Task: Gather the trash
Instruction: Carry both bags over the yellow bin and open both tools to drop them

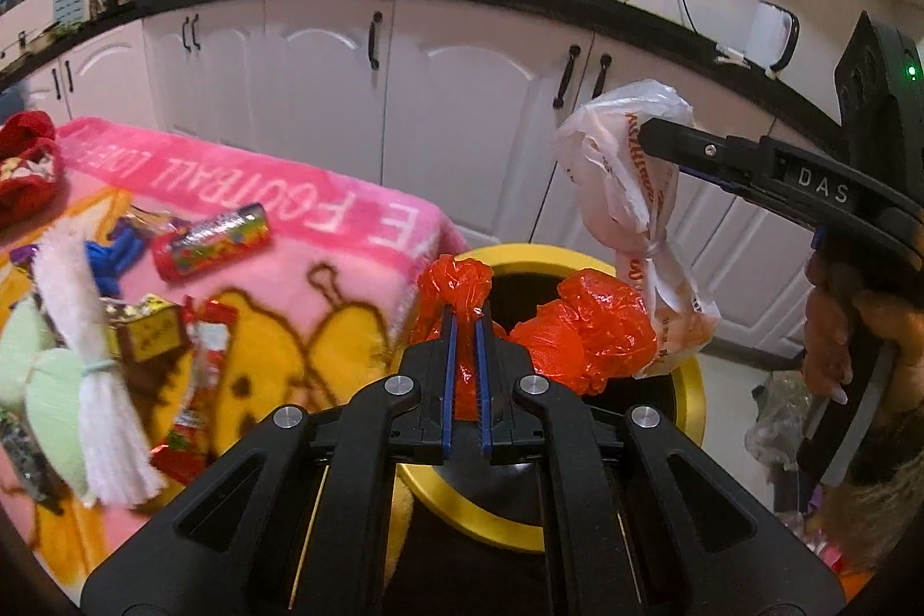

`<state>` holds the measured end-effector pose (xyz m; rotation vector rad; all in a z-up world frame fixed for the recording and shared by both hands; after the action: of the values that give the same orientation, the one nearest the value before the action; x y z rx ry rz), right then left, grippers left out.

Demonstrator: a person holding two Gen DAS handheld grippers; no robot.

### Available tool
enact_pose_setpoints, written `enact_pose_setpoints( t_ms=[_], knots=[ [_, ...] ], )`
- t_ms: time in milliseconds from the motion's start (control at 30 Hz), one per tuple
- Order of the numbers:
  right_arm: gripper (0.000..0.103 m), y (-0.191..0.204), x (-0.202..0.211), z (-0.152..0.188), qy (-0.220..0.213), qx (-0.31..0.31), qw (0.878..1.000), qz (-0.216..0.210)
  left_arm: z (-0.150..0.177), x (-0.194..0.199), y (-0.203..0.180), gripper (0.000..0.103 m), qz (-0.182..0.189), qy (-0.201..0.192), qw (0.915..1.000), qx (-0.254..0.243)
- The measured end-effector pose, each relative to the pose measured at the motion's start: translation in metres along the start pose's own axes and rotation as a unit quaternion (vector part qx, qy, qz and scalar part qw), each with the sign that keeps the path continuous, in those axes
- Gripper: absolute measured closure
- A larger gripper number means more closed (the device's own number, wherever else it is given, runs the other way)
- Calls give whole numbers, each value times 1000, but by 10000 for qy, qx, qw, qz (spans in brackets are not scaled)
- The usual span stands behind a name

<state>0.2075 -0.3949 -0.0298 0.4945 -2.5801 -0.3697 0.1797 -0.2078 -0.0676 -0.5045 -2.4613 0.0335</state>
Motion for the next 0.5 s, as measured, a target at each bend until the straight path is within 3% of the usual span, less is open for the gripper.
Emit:
enact_pose_setpoints(
  t_ms=[67, 133, 167, 333, 500],
  knots=[
    [74, -4, -3, 1, 47, -33, 10000, 26, 2, -4, -2, 100, 7, 39, 10000, -1],
    [65, -6, -5, 2, 104, -40, 9999, 71, 4, -9, -4, 90, 28, 93, 9999, 28],
    [58, -7, -5, 3, 123, -56, 9998, 116, 5, -10, -4, 78, 41, 114, 9999, 44],
    [52, -12, -2, 5, 92, -154, 9997, 185, 10, -10, -1, 57, 67, 119, 9998, 150],
    [48, -9, 2, 1, 26, -90, 9997, 240, 11, 0, 6, 44, 24, 19, 9997, 241]
  ],
)
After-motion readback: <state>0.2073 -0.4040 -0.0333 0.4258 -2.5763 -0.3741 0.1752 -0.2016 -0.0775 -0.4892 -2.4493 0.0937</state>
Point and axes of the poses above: each gripper's, at about its wrist camera, not at the fingertips, and x roughly against the way its jaws point, y to its left, z to its underside, the point moved 2 cm from there along -x, roughly the way its jaws point, and after that the axes turned 5 degrees about -y, right-handed, at the moved point
